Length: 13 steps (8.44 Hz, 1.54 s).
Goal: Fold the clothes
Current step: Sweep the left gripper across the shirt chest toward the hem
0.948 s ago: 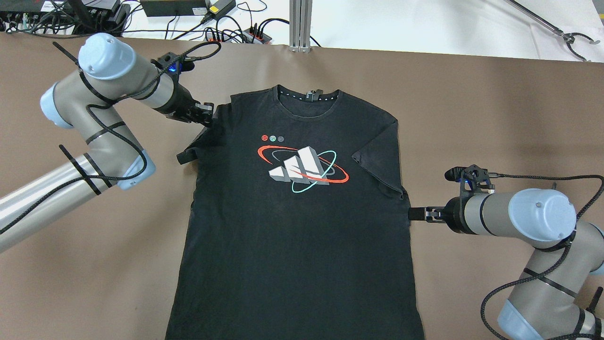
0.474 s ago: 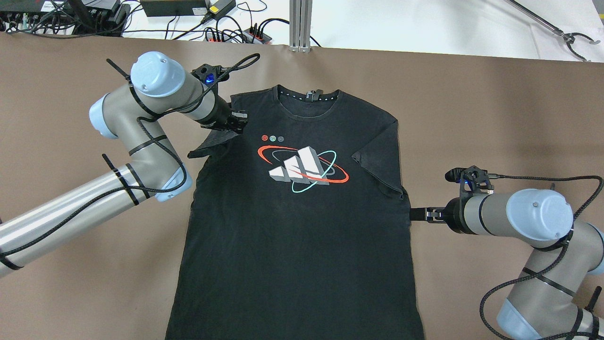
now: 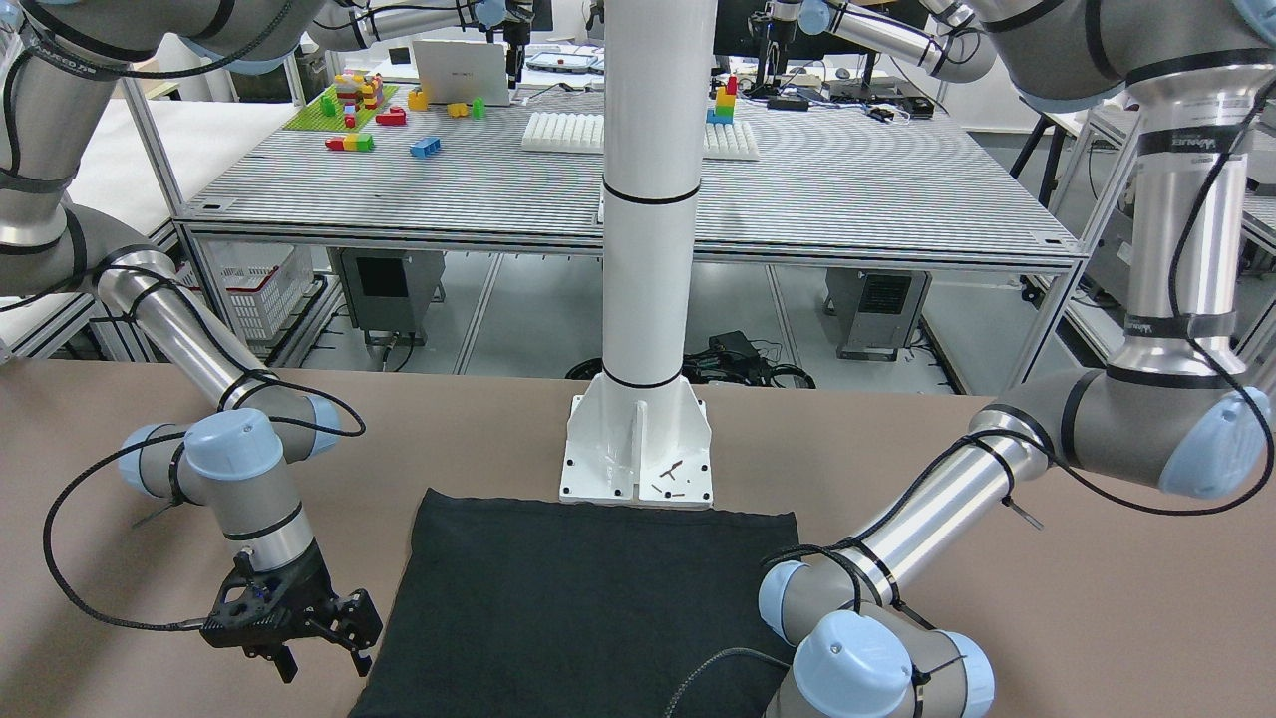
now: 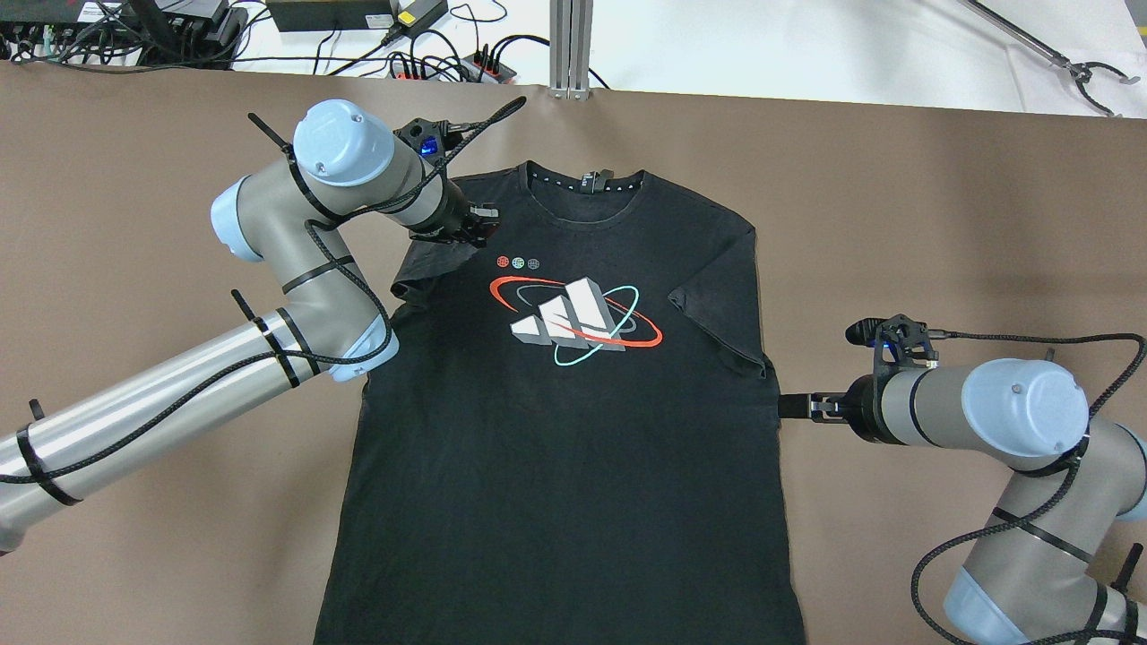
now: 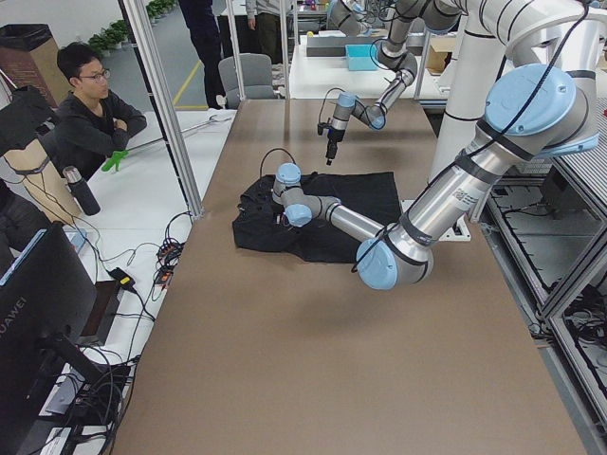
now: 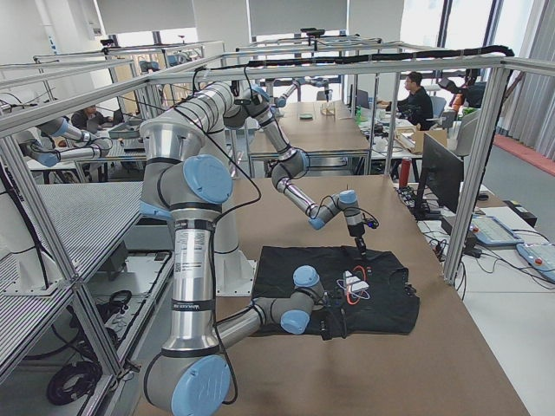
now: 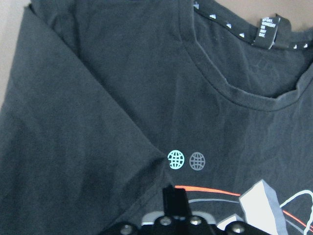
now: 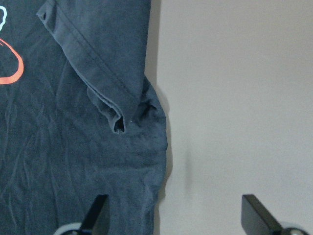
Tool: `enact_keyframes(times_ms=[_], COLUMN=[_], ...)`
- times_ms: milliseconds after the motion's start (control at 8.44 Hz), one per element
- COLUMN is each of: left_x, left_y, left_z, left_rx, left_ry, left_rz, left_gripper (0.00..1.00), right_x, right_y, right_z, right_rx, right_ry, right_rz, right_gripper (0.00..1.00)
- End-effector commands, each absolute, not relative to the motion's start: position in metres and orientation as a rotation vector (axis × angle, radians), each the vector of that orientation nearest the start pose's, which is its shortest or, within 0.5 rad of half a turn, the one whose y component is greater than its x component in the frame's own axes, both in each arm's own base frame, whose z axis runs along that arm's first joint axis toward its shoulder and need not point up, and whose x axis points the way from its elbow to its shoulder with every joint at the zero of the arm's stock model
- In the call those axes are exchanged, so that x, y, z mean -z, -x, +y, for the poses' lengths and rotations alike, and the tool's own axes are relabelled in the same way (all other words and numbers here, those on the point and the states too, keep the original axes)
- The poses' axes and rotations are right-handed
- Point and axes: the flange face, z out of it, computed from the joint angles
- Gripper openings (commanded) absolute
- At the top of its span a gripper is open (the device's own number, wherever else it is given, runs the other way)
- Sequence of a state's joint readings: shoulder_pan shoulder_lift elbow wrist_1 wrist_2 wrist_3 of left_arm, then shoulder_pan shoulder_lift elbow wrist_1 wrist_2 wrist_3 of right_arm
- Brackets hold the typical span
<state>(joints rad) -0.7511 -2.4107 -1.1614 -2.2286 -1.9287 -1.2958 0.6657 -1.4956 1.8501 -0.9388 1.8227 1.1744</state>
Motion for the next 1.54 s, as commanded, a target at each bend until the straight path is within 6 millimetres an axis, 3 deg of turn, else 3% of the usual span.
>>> enact_keyframes(times_ms=[0, 119, 237, 356, 593, 711, 830, 1067, 1304, 1422], left_x=[-0.238, -0.24, -0.239, -0.243, -0.273, -0.285, -0.281, -0.279, -0.282, -0.278], left_y=[-0.53, -0.53, -0.525, -0.513, -0.488, -0.508, -0.532, -0.525, -0.489, -0.467], left_z=[-0.61, -0.61, -0.609, -0.592, -0.511, -0.48, -0.459, -0.454, -0.429, -0.393], left_rx=[0.236, 0.238, 0.244, 0.256, 0.235, 0.248, 0.253, 0.255, 0.252, 0.243], left_ry=[-0.254, -0.255, -0.269, -0.267, -0.268, -0.296, -0.3, -0.294, -0.287, -0.253], left_rz=[1.094, 1.09, 1.094, 1.115, 1.157, 1.135, 1.134, 1.147, 1.141, 1.128], left_gripper=[0.31, 0.93, 0.94, 0.94, 0.94, 0.94, 0.94, 0.94, 0.94, 0.94], right_x=[-0.423, -0.423, -0.423, -0.421, -0.409, -0.407, -0.409, -0.411, -0.41, -0.406], right_y=[0.359, 0.359, 0.359, 0.358, 0.361, 0.359, 0.358, 0.356, 0.371, 0.377], right_z=[-0.417, -0.417, -0.417, -0.418, -0.421, -0.422, -0.422, -0.42, -0.408, -0.391], right_rx=[-0.121, -0.122, -0.12, -0.122, -0.16, -0.227, -0.236, -0.256, -0.321, -0.373], right_ry=[-0.299, -0.298, -0.297, -0.3, -0.296, -0.289, -0.287, -0.277, -0.238, -0.223], right_rz=[-0.957, -0.957, -0.957, -0.961, -0.98, -0.983, -0.979, -0.978, -0.99, -1.0], right_gripper=[0.95, 0.95, 0.95, 0.95, 0.95, 0.95, 0.95, 0.95, 0.95, 0.95])
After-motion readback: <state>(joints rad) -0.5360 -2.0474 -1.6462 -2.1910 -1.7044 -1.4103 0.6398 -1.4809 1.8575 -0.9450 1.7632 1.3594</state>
